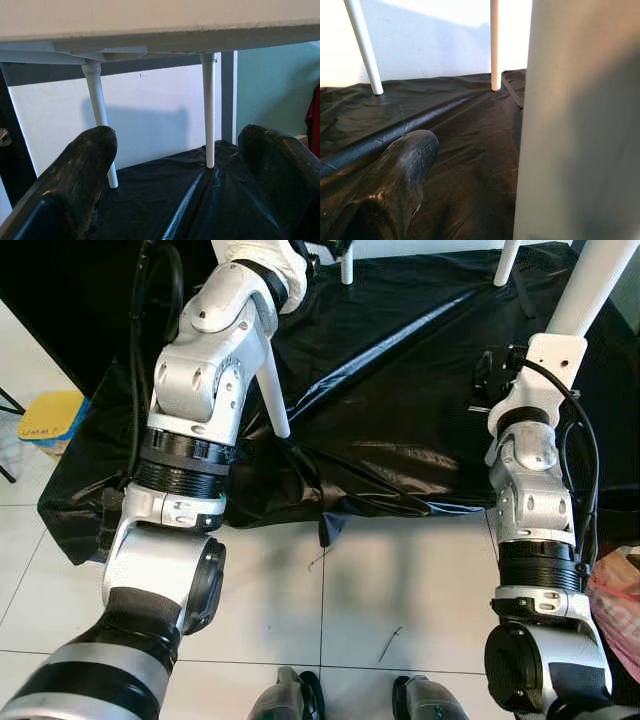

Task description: Building children table

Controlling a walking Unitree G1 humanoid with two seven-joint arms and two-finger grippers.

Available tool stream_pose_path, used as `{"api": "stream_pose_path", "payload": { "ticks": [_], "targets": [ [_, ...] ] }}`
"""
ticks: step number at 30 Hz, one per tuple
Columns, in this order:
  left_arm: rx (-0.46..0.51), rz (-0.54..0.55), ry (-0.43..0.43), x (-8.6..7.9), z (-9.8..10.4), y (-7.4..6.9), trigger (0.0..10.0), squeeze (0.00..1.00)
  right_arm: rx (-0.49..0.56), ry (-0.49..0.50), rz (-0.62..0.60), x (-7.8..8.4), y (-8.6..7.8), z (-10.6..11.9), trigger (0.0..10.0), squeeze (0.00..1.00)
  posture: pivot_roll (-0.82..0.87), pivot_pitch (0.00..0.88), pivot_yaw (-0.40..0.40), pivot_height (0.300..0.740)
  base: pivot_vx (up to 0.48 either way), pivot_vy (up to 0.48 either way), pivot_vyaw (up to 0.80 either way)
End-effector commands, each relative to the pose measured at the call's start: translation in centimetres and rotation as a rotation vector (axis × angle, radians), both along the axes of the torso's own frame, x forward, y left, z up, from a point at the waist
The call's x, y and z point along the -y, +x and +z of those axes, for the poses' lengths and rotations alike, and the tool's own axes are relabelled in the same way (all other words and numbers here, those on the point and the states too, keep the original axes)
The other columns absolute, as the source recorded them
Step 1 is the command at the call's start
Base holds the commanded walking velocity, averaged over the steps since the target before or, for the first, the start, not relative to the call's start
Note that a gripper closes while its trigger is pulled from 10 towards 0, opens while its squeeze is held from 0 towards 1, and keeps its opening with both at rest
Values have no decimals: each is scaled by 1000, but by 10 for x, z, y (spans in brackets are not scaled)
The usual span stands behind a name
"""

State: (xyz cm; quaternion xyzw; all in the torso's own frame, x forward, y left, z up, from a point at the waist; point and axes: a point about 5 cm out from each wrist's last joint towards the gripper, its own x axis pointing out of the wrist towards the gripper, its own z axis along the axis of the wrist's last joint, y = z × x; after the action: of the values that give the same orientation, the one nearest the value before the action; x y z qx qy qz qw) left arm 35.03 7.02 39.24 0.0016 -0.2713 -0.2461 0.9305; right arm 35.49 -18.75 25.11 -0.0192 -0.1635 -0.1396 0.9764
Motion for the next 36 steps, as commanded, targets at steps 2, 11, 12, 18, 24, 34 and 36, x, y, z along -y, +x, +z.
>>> {"api": "stream_pose_path", "payload": {
  "ticks": [2, 11, 12, 18, 24, 34, 36],
  "targets": [
    [-2, -49, 74, -1, -9, -2, 10000, 0, 24, -1, 32, -11, -4, -1, 10000, 0, -73, 141, 102, 740, 0, 0, 0],
    [-37, -52, 91, -10, -29, -5, 10000, 0, 42, -14, 12, -10, -15, -8, 10000, 0, -68, 137, 97, 740, 0, 0, 0],
    [-47, -58, 93, -11, -34, -7, 10000, 0, 44, -17, 3, -9, -18, -12, 10000, 0, -65, 137, 95, 740, 0, 0, 0],
    [-72, -63, 112, -15, -47, -11, 10000, 0, 48, -14, -13, -6, -27, -21, 10000, 0, -61, 134, 93, 740, 0, 0, 0],
    [-110, -34, 125, -29, -65, -14, 10000, 0, 86, -21, -41, -3, -39, -25, 10000, 0, -58, 127, 93, 740, 0, 0, 0],
    [-135, 5, 130, -43, -76, -18, 10000, 0, 102, -22, -38, -3, -49, -28, 10000, 0, -53, 127, 92, 740, 0, 0, 0],
    [-135, 5, 130, -43, -76, -18, 10000, 0, 102, -22, -38, -3, -49, -28, 10000, 0, -53, 127, 92, 740, 0, 0, 0]
  ]
}}
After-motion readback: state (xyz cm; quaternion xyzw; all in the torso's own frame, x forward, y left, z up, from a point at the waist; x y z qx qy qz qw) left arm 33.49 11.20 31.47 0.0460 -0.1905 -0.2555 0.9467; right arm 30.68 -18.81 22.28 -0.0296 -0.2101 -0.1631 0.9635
